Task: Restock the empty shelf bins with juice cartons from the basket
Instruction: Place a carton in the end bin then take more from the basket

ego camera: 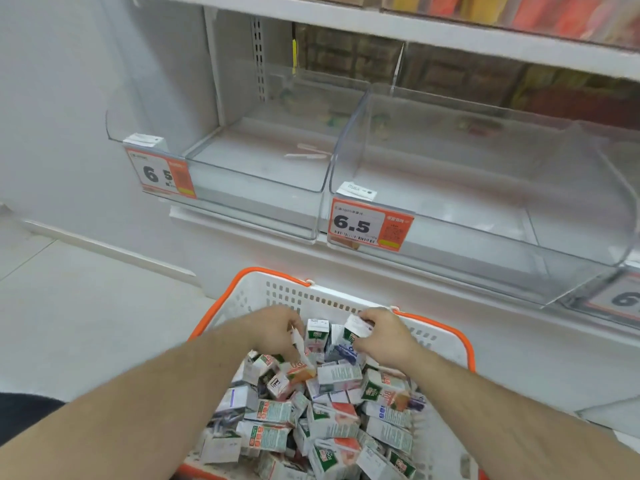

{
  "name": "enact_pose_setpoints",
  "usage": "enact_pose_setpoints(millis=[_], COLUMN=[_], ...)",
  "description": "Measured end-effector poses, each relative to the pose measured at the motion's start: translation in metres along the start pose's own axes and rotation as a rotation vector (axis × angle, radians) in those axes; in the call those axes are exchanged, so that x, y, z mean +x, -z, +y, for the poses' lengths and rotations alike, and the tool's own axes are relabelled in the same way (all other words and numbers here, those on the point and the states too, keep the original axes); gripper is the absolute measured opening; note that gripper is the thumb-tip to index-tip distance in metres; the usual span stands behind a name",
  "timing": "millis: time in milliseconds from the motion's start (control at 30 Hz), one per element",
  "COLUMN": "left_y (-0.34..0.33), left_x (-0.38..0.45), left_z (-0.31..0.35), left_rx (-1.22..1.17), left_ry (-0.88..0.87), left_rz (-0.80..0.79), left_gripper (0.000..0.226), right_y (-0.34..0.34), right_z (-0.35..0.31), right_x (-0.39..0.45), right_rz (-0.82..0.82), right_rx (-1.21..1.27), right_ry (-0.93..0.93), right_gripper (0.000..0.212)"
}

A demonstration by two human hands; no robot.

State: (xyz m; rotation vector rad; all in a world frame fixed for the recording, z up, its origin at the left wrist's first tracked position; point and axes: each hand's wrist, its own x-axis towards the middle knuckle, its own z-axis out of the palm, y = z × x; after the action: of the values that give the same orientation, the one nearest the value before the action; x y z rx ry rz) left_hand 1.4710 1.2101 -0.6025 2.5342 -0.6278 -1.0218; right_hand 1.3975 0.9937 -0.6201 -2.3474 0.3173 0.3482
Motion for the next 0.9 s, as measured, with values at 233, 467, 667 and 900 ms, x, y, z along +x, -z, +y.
enact_pose_setpoints(millis=[233,467,667,900], left_y=[0.082,0.112,0.104,0.110], left_x=[-0.050,-0.086,-0.088,-0.091], left_z=[0.036,0.054,0.065,0.059], left_rx=[-0.330,-0.879,-1.396,-1.196], left_ry=[-0.166,-0.408,-0.394,-0.173], left_rz=[-0.025,0.107,0.102,0.255], left_gripper=[0.032,0.037,0.024,0.024], right_y=[0.084,0.119,0.111,0.104], right_z=[-0.053,-0.092,-0.108,-0.116], right_x=[-0.048,-0.089,-0.087,-0.080], right_rz=[0.115,0.229,0.278,0.389], right_rx=[0.008,0.299,0.477,0.467], right_ry=[0.237,0.350,0.415,0.470], right_gripper=[0.041,0.045,0.042,0.048])
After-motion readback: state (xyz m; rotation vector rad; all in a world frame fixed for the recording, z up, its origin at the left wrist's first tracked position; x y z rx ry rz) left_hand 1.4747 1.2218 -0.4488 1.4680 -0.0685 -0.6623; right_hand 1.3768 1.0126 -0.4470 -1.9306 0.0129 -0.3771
